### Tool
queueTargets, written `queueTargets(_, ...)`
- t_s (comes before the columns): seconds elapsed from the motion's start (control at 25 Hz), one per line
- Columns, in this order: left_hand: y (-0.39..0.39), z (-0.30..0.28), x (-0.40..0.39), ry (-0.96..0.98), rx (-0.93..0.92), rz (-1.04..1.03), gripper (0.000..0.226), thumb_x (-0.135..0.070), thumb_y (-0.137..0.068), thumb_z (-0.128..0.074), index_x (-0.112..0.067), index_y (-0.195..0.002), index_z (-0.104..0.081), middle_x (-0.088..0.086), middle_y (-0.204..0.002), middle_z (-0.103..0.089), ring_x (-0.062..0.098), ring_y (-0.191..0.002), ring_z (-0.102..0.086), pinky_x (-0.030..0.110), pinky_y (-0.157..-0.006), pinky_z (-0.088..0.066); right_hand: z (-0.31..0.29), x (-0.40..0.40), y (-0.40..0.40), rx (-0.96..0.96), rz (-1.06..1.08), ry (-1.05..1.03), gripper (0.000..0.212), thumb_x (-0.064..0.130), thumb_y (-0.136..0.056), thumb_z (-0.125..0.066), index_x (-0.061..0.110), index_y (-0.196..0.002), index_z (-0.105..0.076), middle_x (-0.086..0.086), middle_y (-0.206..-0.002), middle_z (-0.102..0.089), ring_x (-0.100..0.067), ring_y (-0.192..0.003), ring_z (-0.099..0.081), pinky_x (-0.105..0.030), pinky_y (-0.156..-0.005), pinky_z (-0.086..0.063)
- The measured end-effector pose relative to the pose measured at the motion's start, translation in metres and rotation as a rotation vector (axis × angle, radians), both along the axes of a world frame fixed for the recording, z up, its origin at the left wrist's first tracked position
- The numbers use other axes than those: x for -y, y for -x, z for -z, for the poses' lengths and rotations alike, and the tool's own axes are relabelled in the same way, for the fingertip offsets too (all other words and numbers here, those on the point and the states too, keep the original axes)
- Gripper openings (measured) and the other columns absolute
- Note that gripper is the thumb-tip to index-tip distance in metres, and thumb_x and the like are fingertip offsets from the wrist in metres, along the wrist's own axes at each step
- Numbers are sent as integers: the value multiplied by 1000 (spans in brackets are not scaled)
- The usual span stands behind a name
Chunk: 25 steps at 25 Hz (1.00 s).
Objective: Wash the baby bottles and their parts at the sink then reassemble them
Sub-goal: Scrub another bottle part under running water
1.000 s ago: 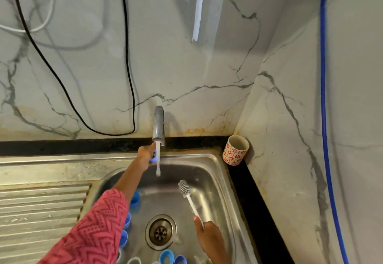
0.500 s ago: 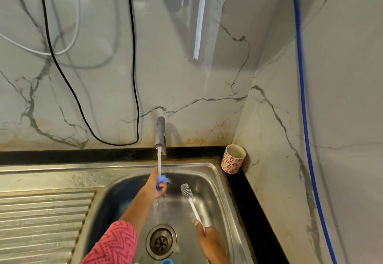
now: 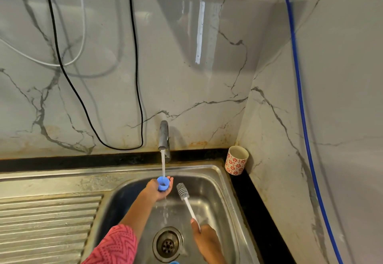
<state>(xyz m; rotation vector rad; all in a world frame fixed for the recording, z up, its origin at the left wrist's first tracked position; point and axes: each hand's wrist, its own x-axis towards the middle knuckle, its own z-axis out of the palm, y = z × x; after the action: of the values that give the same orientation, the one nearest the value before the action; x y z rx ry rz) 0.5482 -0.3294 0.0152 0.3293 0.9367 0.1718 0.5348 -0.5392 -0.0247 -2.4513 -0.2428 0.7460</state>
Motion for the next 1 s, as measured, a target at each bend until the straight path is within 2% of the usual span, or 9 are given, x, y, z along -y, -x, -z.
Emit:
queueTargets(0.08, -2, -3, -2, 32, 23, -53, 24, -6, -100, -28, 7, -99, -48, 23, -92, -49, 28, -81, -53, 24, -67, -54, 0, -3, 0, 11, 9, -6, 56, 56, -97, -30, 15, -124, -59, -8, -123, -63, -24, -114, -58, -26, -87, -44)
queueTargets(0.2, -10, -5, -4, 22, 25, -44, 27, -13, -101, -31, 5, -88, -46, 21, -84, -45, 27, -71, -47, 29, -51, -52, 2, -7, -2, 18, 23, 16, 59, 57, -96, -30, 15, -129, -54, -8, -128, -60, -24, -117, -56, -26, -91, -43)
queueTargets(0.28, -21, -7, -8, 11, 42, -12, 29, -22, -99, -36, 3, -86, -46, 17, -81, -46, 24, -69, -46, 22, -37, -49, 6, -8, -3, 7, 36, 28, 61, 59, -95, -30, 13, -123, -59, -8, -124, -62, -23, -114, -57, -25, -88, -44)
queueTargets(0.36, -30, -8, -9, 33, 54, 19, 30, -26, -97, -42, 2, -87, -49, 16, -81, -48, 22, -69, -48, 21, -38, -50, 10, -10, -5, -12, 49, 40, 64, 61, -94, -31, 11, -114, -64, -9, -119, -64, -24, -110, -59, -25, -84, -44)
queueTargets(0.52, -22, 4, -5, 28, -18, 67, 24, -14, -99, -40, 2, -85, -53, 17, -84, -54, 25, -73, -52, 29, -84, -52, 16, -11, -7, -6, 69, 57, 65, 63, -93, -30, 12, -111, -65, -8, -117, -65, -24, -109, -59, -26, -83, -44)
queueTargets(0.64, -12, 15, -10, 40, -93, 73, 26, -13, -98, -40, 1, -81, -54, 14, -75, -58, 22, -69, -51, 30, -59, -56, 17, -15, -5, -24, 41, 59, 62, 61, -94, -31, 13, -109, -66, -7, -115, -66, -24, -109, -59, -26, -82, -44)
queueTargets(0.76, -19, 9, -25, -182, -184, 179, 29, -16, -99, -40, -3, -75, -52, 13, -57, -54, 19, -64, -46, 24, -50, -51, 18, -23, 0, -44, 3, 69, 63, 63, -93, -31, 14, -109, -66, -7, -115, -66, -23, -109, -59, -25, -83, -44)
queueTargets(0.88, -42, -5, -49, -613, -271, 157, 22, -17, -97, -46, -2, -85, -55, 14, -74, -54, 22, -65, -52, 30, -61, -46, 17, -32, 0, -47, -32, 70, 64, 62, -93, -30, 13, -110, -66, -8, -115, -66, -23, -110, -59, -26, -83, -43)
queueTargets(1.0, -64, -20, -65, -734, -212, 148, 29, -13, -99, -40, -2, -77, -54, 16, -76, -55, 22, -63, -53, 31, -62, -46, 14, -40, -2, -66, -61, 55, 63, 61, -94, -31, 10, -108, -66, -9, -113, -67, -23, -106, -61, -26, -78, -41)
